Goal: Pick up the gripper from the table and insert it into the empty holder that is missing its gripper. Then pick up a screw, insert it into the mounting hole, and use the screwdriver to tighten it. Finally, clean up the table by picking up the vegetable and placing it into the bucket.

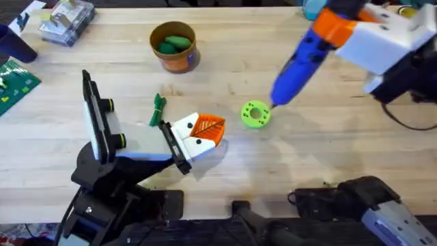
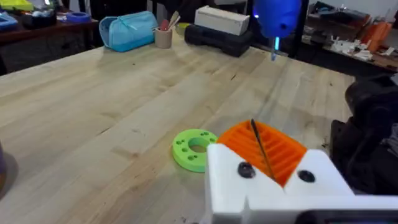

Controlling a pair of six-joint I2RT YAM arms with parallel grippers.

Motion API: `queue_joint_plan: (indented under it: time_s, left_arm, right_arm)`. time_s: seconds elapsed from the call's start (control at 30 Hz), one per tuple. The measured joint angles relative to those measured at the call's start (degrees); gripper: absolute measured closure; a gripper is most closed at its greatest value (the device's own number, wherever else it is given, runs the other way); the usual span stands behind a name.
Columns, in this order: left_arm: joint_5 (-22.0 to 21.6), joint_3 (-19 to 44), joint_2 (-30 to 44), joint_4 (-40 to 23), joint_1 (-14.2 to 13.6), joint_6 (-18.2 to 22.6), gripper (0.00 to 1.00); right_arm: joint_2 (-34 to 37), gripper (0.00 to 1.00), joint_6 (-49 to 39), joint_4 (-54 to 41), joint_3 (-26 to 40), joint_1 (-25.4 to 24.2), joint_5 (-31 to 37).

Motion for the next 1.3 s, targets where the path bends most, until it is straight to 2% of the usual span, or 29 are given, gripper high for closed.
queue_joint_plan:
  time_s: [0.23,0.37,0.5,0.7,0.93,1.3]
  left_arm:
    - [-0.01,0.00,0.00,-0.01,0.00,-0.02,0.983]
    - [0.00,0.00,0.01,0.00,0.00,-0.01,0.983]
    - [0.01,0.00,0.01,-0.02,0.00,-0.01,0.983]
    - [0.01,0.00,0.00,0.00,0.00,-0.03,0.983]
    - [0.01,0.00,-0.01,0.00,0.00,-0.12,0.983]
    - [0.00,0.00,0.01,-0.02,0.00,-0.12,0.983]
  right_arm:
    - [7.98,0.976,-2.77,10.41,-0.09,18.02,3.98]
    - [13.99,0.976,-4.90,19.57,-0.22,24.97,5.16]
    - [18.07,0.976,-5.86,22.89,0.10,29.47,5.50]
    - [23.92,0.976,-6.53,22.49,3.40,33.36,5.52]
    - [27.45,0.976,-8.50,23.29,8.18,36.24,5.52]
    - [29.84,0.976,-10.34,23.35,8.55,36.89,5.70]
